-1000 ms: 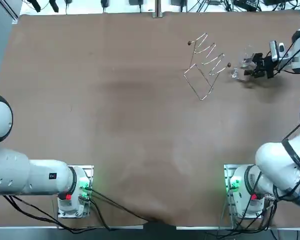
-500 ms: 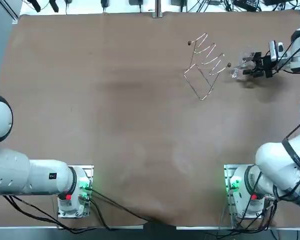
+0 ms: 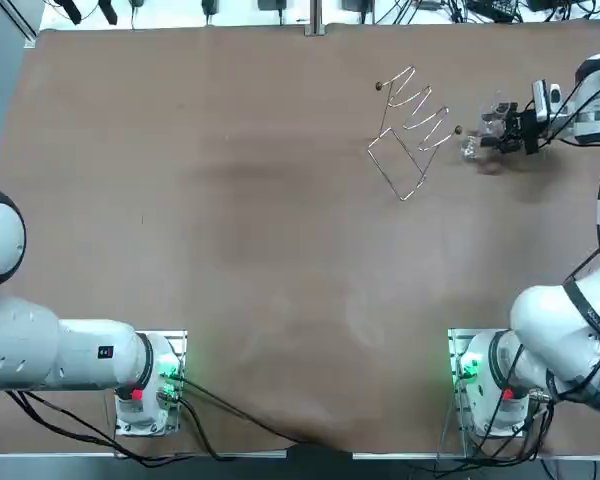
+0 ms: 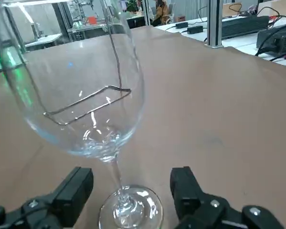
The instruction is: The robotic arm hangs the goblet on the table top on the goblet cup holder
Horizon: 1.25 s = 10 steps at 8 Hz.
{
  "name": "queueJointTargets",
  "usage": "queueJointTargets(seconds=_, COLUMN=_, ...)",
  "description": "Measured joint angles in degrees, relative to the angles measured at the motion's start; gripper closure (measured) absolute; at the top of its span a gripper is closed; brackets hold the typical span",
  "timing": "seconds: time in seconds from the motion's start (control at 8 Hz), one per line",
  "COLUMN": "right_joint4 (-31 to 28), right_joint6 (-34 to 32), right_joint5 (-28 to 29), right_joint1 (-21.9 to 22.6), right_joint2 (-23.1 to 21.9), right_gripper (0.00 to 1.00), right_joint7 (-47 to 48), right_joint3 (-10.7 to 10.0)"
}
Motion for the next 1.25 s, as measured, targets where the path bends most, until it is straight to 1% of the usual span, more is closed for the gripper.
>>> queueJointTargets(seconds=0.62, right_joint4=-0.36, right_joint6=1.48, right_joint5=3.16, right_joint1=1.38, right_joint2=-0.01, right_gripper=0.0, right_joint7=-0.65, right_joint3=0.01)
queueJointTargets(seconds=1.25, right_joint4=-0.46, right_joint6=2.73, right_joint5=3.27, right_joint1=1.56, right_joint2=-0.01, right_gripper=0.01, right_joint7=-0.67, right_joint3=-0.02)
